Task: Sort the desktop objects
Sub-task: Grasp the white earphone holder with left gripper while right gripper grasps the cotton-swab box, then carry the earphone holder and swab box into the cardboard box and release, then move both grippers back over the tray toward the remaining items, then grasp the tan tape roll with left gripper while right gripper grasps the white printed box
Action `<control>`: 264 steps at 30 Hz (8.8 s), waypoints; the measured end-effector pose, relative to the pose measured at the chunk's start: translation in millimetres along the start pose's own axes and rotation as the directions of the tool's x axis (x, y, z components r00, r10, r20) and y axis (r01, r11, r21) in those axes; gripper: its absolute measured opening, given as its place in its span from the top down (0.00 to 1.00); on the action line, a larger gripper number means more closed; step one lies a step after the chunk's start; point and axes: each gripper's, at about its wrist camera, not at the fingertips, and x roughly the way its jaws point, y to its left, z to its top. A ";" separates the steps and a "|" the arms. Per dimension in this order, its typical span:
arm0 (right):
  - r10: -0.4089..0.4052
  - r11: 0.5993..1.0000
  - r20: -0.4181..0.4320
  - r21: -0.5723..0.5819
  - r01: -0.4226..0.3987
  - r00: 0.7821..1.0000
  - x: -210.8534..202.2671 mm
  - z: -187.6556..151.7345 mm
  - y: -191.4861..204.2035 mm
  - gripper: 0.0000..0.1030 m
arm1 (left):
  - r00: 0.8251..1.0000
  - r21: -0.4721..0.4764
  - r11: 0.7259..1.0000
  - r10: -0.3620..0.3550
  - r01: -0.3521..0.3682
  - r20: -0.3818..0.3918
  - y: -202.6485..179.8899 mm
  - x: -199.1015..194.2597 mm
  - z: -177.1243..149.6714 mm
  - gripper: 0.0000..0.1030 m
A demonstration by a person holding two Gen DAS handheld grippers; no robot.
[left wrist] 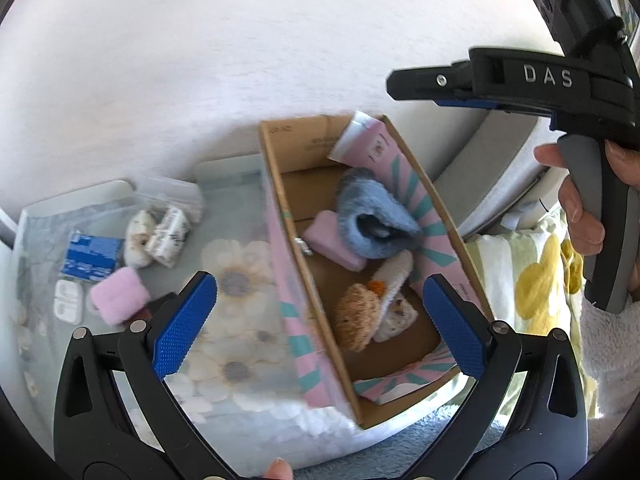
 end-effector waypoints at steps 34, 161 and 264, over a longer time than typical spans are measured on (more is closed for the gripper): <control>-0.201 0.952 -0.198 -0.270 0.144 0.959 214.2 41.7 126.2 0.40 | 0.983 -0.204 0.962 0.177 -0.181 -0.040 314.1 -8.7 -57.6 0.01; -0.286 0.926 -0.219 0.187 0.327 0.933 -8.5 -126.0 121.8 0.27 | 0.999 0.082 0.996 0.045 -0.044 -0.009 20.9 32.0 79.5 0.00; -0.213 0.974 -0.329 0.003 0.227 0.920 108.8 -3.6 160.6 0.45 | 0.990 -0.185 0.973 0.137 -0.139 -0.023 224.6 -2.1 -24.5 0.76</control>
